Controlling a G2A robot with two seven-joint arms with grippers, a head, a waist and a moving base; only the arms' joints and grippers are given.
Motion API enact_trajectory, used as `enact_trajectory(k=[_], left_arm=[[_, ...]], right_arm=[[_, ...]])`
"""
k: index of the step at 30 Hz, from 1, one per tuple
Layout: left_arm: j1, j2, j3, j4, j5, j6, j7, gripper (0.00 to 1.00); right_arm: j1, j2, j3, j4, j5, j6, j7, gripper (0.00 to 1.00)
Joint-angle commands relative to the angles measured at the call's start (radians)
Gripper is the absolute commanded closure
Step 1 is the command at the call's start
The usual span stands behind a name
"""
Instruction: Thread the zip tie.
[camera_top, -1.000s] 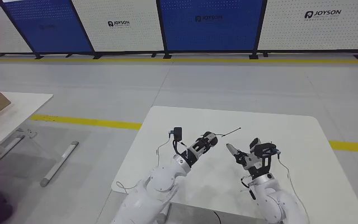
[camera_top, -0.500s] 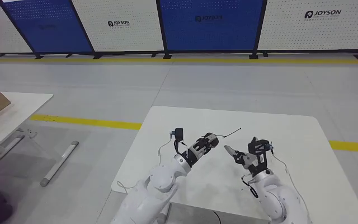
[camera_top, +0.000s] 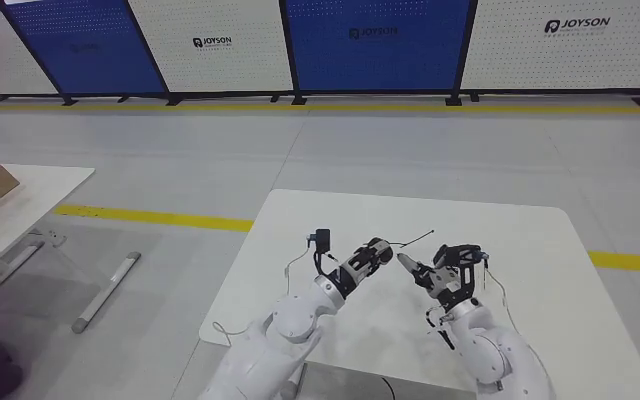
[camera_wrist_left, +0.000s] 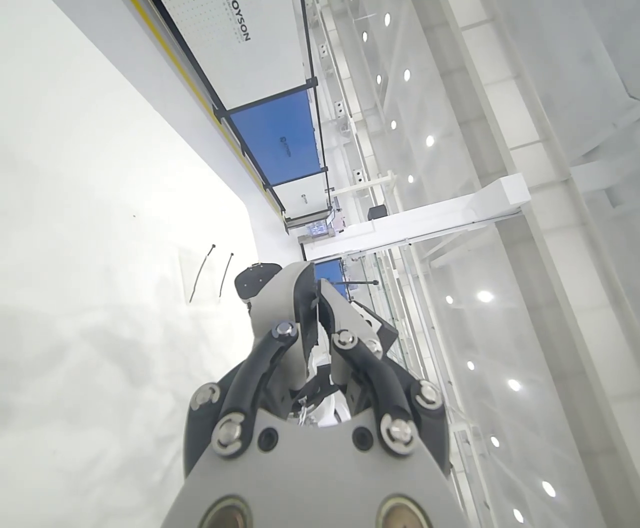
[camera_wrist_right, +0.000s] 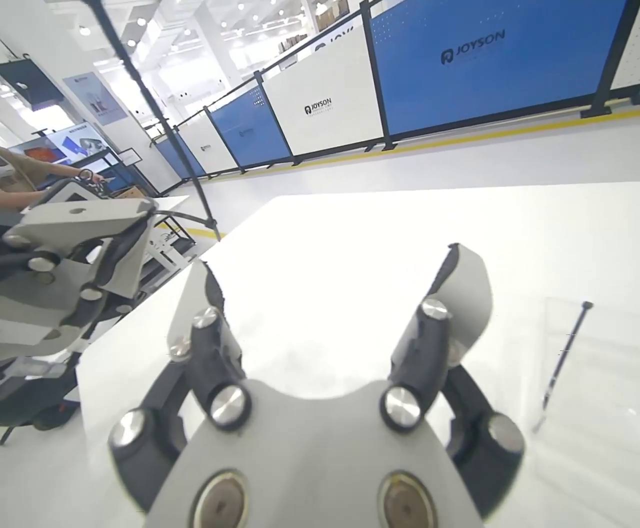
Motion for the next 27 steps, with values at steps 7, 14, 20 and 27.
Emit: enact_trajectory(k=[7, 14, 20, 27], left_arm=[[-0.015, -0.003, 0.020, 0.023, 0.023, -0.003, 0.017, 1.00], [-0.030, -0.006, 0.032, 0.043, 0.037, -0.007, 0.041, 1.00], [-0.039, -0.008, 0.035, 0.056, 0.043, -0.012, 0.052, 1.00], [-0.045, -0.010, 0.048, 0.068, 0.058, -0.008, 0.051, 1.00]], right_arm=[[0.019, -0.003, -0.030, 0.012, 0.009, 0.014, 0.016, 0.58], [0.027, -0.002, -0.043, 0.016, 0.002, 0.020, 0.018, 0.63], [0.028, -0.002, -0.054, 0.012, 0.000, 0.023, 0.017, 0.64], [0.030, 0.000, -0.057, 0.009, 0.005, 0.026, 0.013, 0.65]])
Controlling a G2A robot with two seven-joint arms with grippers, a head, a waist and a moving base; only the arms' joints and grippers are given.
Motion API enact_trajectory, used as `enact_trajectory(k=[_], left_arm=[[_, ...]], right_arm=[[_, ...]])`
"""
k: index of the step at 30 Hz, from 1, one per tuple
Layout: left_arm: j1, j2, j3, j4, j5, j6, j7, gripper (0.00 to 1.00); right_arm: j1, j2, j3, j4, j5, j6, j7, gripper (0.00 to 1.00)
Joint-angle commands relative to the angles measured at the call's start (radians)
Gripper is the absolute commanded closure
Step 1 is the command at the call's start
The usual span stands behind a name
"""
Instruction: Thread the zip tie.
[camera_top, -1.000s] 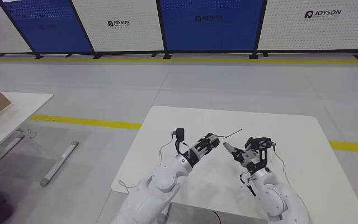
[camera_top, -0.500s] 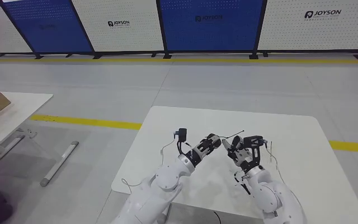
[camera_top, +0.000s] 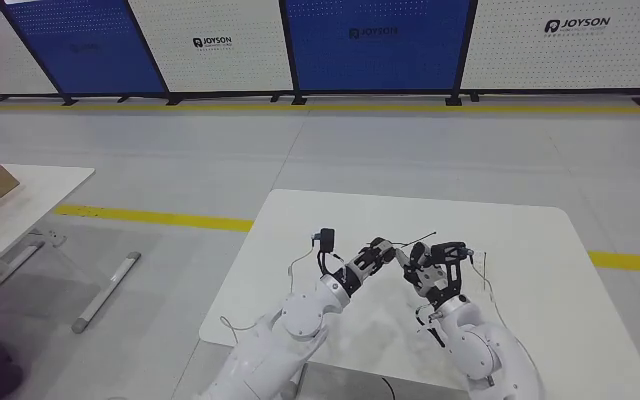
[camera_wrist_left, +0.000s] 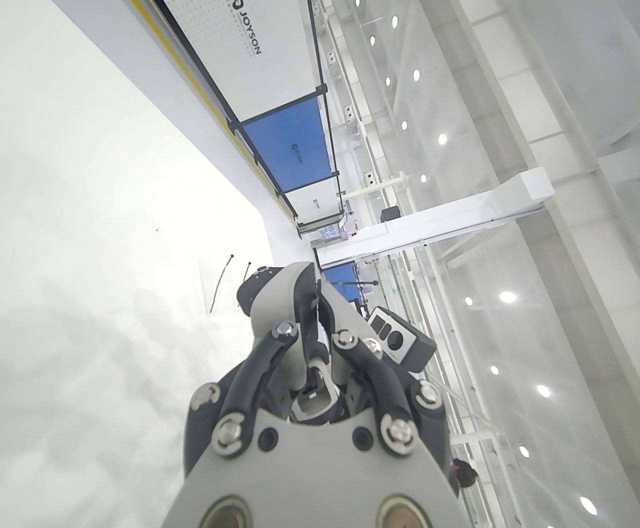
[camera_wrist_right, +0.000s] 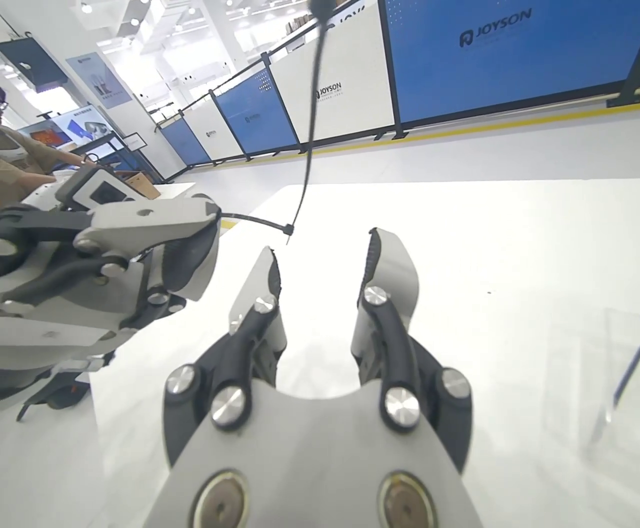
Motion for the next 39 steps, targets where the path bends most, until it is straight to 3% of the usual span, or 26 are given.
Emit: enact_trajectory(k=[1, 6, 13, 28, 29, 32, 39], left_arm=[[-0.001, 0.000, 0.003, 0.001, 0.005, 0.000, 0.002, 1.00], [0.000, -0.001, 0.008, 0.004, 0.012, 0.000, 0.002, 1.00], [0.000, -0.001, 0.012, 0.008, 0.025, 0.004, 0.009, 1.00], [-0.005, -0.003, 0.012, 0.005, 0.012, -0.005, 0.011, 1.00], [-0.005, -0.003, 0.011, 0.006, 0.011, -0.005, 0.012, 1.00], [-0.005, -0.003, 0.010, 0.009, 0.011, -0.004, 0.014, 1.00], [-0.005, -0.004, 0.013, 0.010, 0.011, -0.006, 0.016, 1.00]], right_arm=[[0.001, 0.000, 0.000, 0.000, 0.002, 0.002, -0.004, 0.67], [0.003, 0.001, -0.002, 0.002, 0.007, 0.003, -0.008, 0.75], [0.006, 0.003, -0.004, 0.004, 0.009, 0.002, -0.009, 1.00], [0.010, 0.006, -0.012, 0.012, 0.009, 0.008, 0.002, 1.00], [0.011, 0.006, -0.012, 0.013, 0.010, 0.008, 0.003, 0.87], [0.011, 0.007, -0.015, 0.013, 0.005, 0.008, 0.006, 0.69], [0.005, 0.009, -0.019, 0.004, 0.001, 0.007, 0.003, 0.67]])
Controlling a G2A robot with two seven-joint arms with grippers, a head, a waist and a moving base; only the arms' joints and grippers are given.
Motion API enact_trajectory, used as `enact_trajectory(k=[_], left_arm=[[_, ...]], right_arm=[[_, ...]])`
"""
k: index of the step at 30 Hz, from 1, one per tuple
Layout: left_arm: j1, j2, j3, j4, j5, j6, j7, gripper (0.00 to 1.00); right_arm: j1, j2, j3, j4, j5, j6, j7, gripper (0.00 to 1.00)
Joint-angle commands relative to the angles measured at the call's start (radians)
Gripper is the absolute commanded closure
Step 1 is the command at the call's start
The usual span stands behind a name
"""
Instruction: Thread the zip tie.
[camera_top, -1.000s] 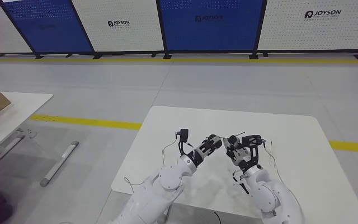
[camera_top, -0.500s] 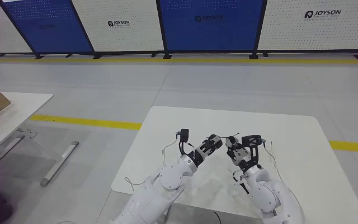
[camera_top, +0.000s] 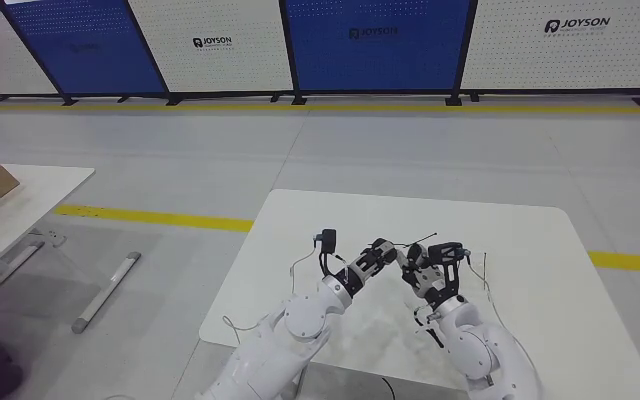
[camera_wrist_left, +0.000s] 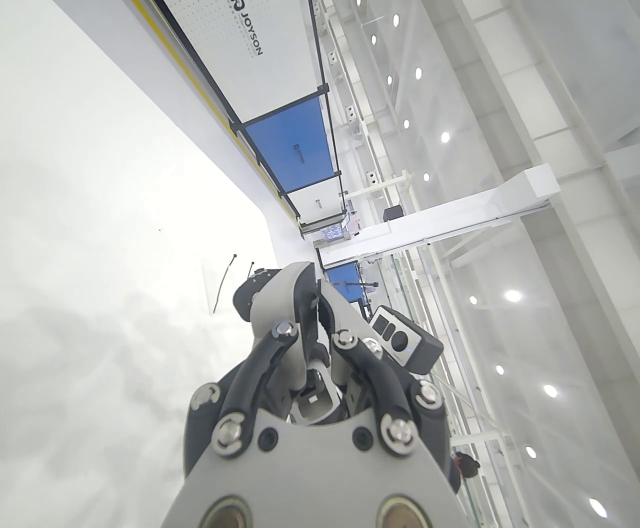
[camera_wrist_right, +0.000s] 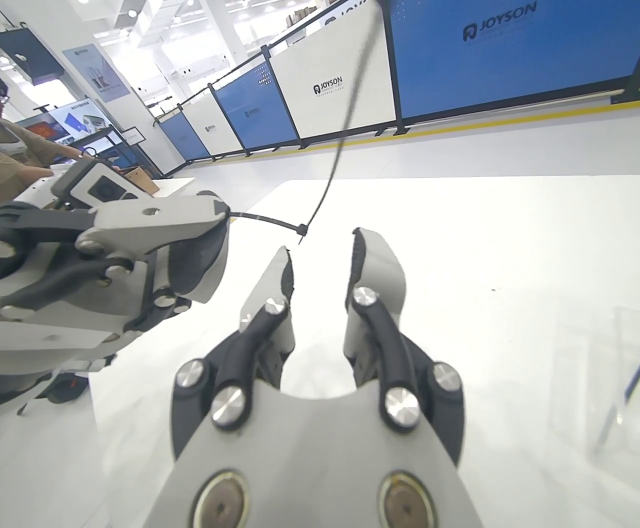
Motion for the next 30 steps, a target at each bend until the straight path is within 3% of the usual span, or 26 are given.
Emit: enact_trajectory(k=[1, 12, 16, 30], left_arm=[[0.000, 0.000, 0.002, 0.002, 0.002, 0.000, 0.001, 1.00], [-0.002, -0.002, 0.011, 0.010, 0.012, 0.006, -0.001, 1.00], [-0.004, -0.002, 0.011, 0.014, 0.013, 0.008, -0.001, 1.00], [-0.001, -0.002, 0.005, 0.003, -0.005, -0.019, -0.012, 1.00]], right_arm=[[-0.001, 0.000, -0.001, -0.002, -0.001, 0.000, -0.001, 0.68], [-0.004, 0.003, 0.002, -0.010, 0.010, 0.003, -0.018, 0.81], [-0.005, 0.003, 0.001, -0.011, 0.011, 0.004, -0.020, 1.00], [0.004, 0.003, -0.013, -0.001, 0.007, 0.015, -0.011, 1.00]])
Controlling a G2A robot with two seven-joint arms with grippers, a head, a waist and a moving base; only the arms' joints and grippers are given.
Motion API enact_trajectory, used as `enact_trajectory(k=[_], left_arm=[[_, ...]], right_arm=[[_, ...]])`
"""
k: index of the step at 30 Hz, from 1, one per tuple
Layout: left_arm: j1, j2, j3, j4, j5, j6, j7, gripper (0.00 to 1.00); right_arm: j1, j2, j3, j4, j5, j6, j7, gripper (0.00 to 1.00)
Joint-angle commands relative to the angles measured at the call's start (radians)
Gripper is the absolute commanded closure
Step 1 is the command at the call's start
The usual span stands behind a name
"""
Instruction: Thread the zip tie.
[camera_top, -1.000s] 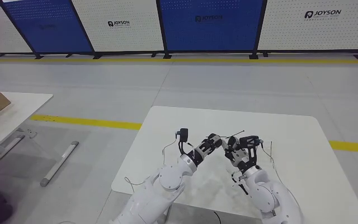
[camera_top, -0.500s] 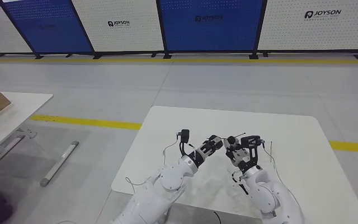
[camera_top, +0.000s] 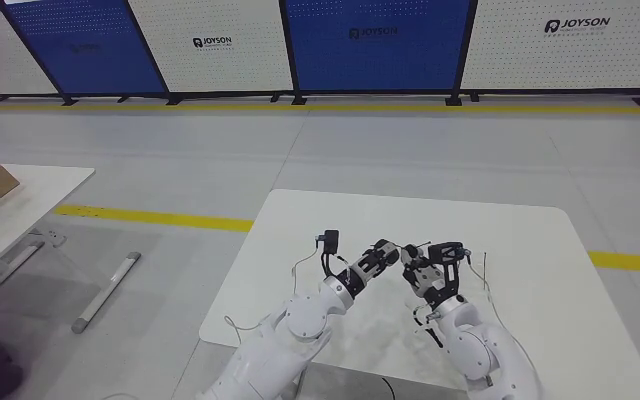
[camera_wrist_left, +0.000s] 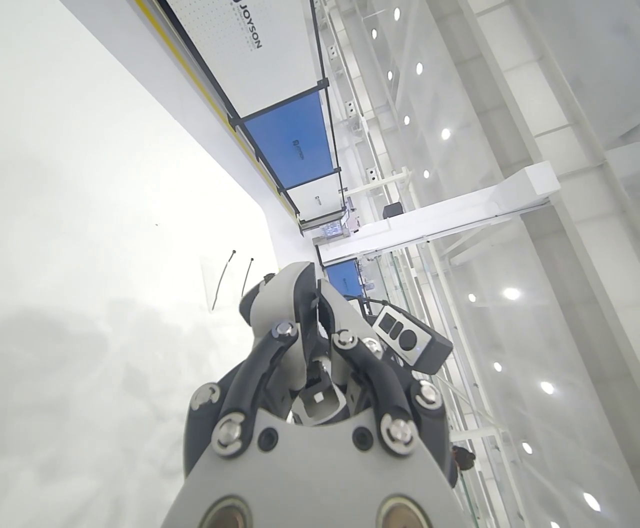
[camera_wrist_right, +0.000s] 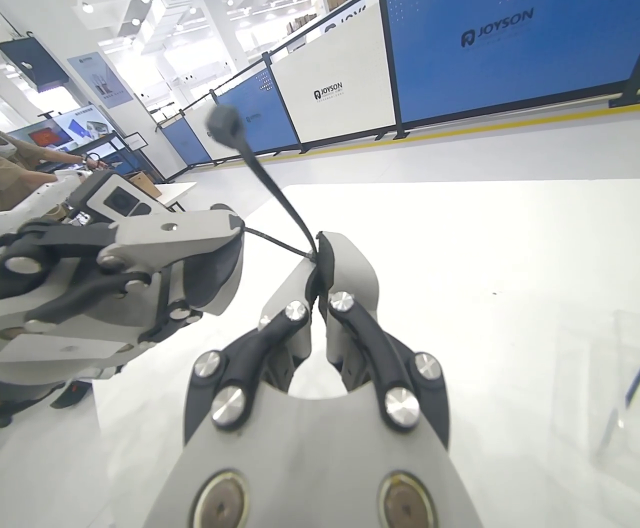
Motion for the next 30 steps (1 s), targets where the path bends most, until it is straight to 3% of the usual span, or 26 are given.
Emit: enact_trajectory(k=[1, 11, 30], left_arm=[[0.003, 0.000, -0.001, -0.004, 0.000, -0.005, -0.002, 1.00], [0.015, 0.002, -0.002, -0.026, 0.011, -0.022, -0.001, 1.00], [0.049, 0.009, -0.032, -0.108, 0.009, -0.046, 0.013, 1.00]], right_arm=[[0.002, 0.000, -0.003, 0.003, 0.000, 0.001, 0.000, 1.00], [0.007, 0.000, -0.011, 0.014, -0.003, -0.001, 0.001, 1.00], [0.015, 0.003, -0.017, 0.038, -0.010, -0.006, 0.010, 1.00]])
